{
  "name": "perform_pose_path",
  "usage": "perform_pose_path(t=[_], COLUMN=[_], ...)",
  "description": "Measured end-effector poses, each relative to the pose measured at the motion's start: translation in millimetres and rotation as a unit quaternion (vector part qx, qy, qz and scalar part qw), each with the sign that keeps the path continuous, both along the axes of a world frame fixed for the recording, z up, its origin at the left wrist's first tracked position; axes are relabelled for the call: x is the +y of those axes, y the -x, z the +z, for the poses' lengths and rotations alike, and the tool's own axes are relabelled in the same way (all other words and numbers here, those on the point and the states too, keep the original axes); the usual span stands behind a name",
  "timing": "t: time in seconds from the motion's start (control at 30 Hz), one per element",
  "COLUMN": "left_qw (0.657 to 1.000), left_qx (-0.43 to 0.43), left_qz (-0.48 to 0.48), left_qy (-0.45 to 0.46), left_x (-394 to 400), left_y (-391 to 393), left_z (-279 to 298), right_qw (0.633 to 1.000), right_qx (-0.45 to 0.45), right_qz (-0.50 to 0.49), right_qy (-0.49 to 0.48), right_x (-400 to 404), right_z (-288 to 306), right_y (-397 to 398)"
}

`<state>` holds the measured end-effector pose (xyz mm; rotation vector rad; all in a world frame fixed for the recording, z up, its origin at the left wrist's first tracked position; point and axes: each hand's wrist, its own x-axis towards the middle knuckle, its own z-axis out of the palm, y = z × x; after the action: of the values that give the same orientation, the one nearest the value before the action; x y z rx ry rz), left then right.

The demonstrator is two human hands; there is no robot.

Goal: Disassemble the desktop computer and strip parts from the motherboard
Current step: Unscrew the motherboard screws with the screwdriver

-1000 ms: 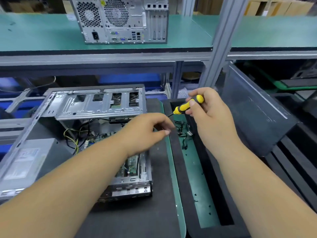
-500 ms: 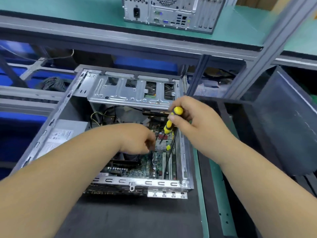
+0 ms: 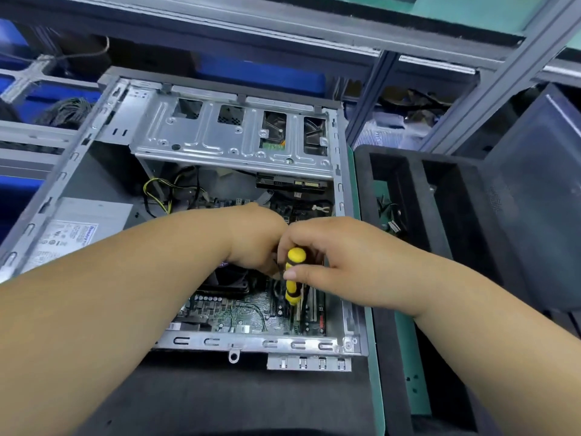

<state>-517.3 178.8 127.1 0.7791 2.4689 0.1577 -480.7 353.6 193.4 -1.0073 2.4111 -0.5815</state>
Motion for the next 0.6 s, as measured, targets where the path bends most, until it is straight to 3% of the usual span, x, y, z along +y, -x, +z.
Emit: perform_pose_path(t=[0.17,0.6], left_qw=[0.999,0.998], left_qx=[0.034,-0.032], left_qz=[-0.023,0.002], left_qy=[0.006,-0.044], left_x=[-3.3,-6.1], left_y=[3.3,2.7], left_z=[-7.0,-6.6], right_qw=[0.999,0.992], right_qx=[-0.009,-0.025], right_qz=[0.032,0.110], right_qy=[-0.019,-0.062], right_x=[-5.5,-19.0], right_z=[-2.7,-8.4], right_y=[3.3,1.5])
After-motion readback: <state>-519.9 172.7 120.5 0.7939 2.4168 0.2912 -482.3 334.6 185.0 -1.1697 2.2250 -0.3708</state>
